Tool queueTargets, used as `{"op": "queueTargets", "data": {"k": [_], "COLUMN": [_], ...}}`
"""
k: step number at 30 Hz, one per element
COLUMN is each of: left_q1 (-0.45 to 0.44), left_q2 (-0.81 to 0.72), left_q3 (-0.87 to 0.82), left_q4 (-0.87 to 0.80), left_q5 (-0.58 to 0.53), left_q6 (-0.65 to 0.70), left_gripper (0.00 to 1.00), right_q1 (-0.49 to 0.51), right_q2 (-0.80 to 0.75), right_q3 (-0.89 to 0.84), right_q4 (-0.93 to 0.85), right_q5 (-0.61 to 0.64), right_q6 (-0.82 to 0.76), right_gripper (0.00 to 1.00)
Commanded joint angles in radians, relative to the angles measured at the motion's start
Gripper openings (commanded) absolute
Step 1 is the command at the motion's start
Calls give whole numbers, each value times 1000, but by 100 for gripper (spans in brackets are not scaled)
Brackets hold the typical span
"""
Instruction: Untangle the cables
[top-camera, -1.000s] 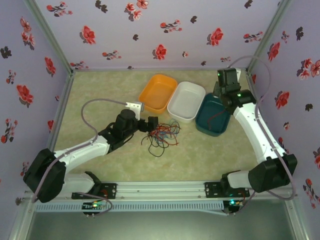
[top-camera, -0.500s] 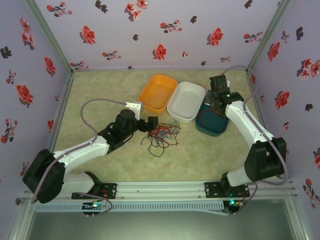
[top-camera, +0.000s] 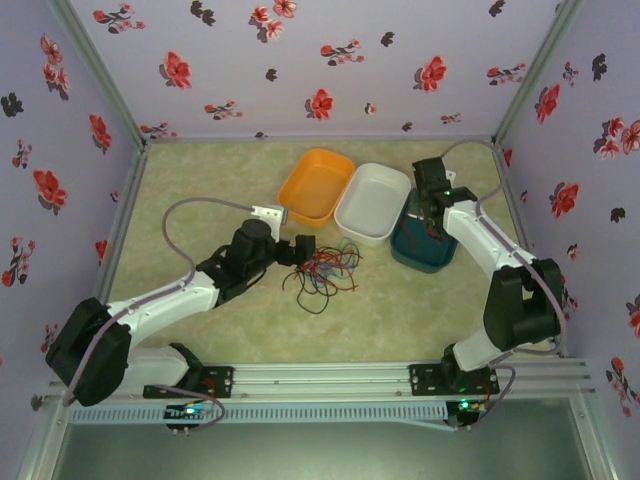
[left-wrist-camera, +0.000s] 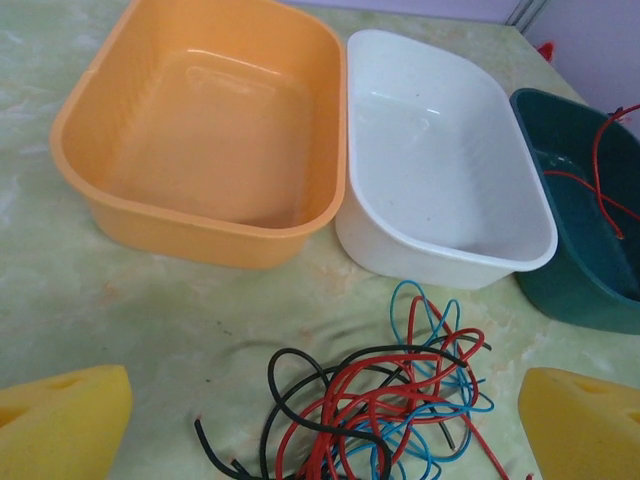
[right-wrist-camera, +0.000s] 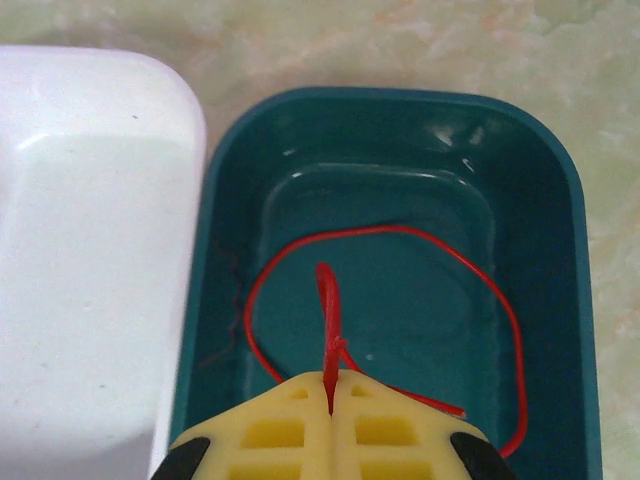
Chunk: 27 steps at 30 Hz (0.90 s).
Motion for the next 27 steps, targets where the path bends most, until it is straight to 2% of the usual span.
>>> {"op": "queueTargets", "data": {"k": [1, 3, 8, 12, 18, 24, 27], "left_q1": [-2, -2, 0, 3, 7, 14, 18], "left_q2": [5, 5, 20, 29, 33, 43, 40], "left_q3": [30, 30, 67, 78, 84, 96, 98], "left_q4": [-13, -16, -82, -101, -121, -154, -163], "left_q5": [-19, -22, -48, -62, -69, -73, -74], "left_q6": [26, 22, 1, -11, -24, -57, -65], "left_gripper": [100, 100, 100, 100, 100, 100, 100], "right_q1": [-7, -6, -4, -2, 7, 8, 9], "right_q2": [20, 34, 69, 108, 138, 149, 139], "right_q3": [-32, -40, -66, -76, -85, -86, -81], "right_q4": [36, 49, 85, 96, 117, 124, 113], "right_q5": [57, 52, 40, 34, -30, -82, -93], "right_q6": [25, 20, 19, 30, 41, 59, 68], "right_gripper": [0, 0, 7, 8, 12, 24, 27]}}
